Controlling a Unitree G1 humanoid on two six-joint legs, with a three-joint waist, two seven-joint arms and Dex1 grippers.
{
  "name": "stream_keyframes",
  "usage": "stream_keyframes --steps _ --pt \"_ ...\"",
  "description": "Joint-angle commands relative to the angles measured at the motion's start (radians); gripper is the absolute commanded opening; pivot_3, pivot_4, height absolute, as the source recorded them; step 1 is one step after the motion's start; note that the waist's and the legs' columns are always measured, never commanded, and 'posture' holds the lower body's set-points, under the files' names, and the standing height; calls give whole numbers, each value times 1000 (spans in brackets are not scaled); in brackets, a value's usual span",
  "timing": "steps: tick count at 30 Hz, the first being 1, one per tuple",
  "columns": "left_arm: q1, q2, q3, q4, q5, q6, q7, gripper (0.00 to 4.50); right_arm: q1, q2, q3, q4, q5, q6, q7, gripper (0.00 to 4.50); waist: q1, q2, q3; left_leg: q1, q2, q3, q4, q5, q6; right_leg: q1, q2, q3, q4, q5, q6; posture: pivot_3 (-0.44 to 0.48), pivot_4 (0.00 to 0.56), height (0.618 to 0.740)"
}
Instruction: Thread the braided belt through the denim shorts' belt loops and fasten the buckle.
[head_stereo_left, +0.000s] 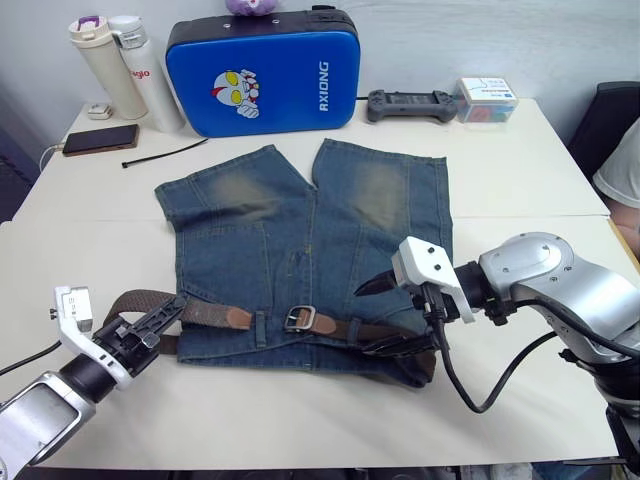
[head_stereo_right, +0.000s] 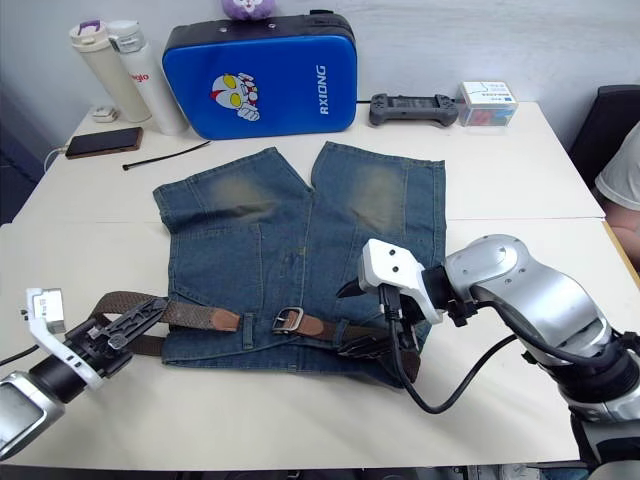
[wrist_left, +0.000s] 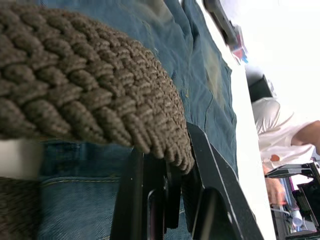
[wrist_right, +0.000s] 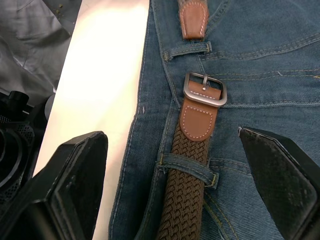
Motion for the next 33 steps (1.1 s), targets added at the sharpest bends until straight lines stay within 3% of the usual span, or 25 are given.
stream_keyframes --steps 1,12,15,22,33 --pt "16 -28 -19 -25 33 -20 -24 0 -24 9 -5 -1 -11 -28 16 4439 0 0 0 0 0 0 0 0 0 0 0 0 0 0 0 0 150 740" --pt "30 -128 -108 -12 214 -54 -57 0 -58 16 -3 26 -35 -37 30 4439 0 0 0 0 0 0 0 0 0 0 0 0 0 0 0 0 150 740" --pt "10 -195 -148 -4 212 -82 -33 0 -65 16 -2 32 -43 -37 31 4439 0 0 0 0 0 0 0 0 0 0 0 0 0 0 0 0 150 740" --pt "-47 -354 -309 -21 345 -124 11 0 -72 21 -8 40 -53 -36 21 4439 3 0 0 0 0 1 2 -1 1 1 0 0 0 1 1 0 150 740" --pt "-108 -462 -316 85 367 -155 43 0 -67 10 -13 12 -53 -14 17 4439 3 2 -1 1 0 1 2 0 0 1 0 0 1 1 2 0 150 740"
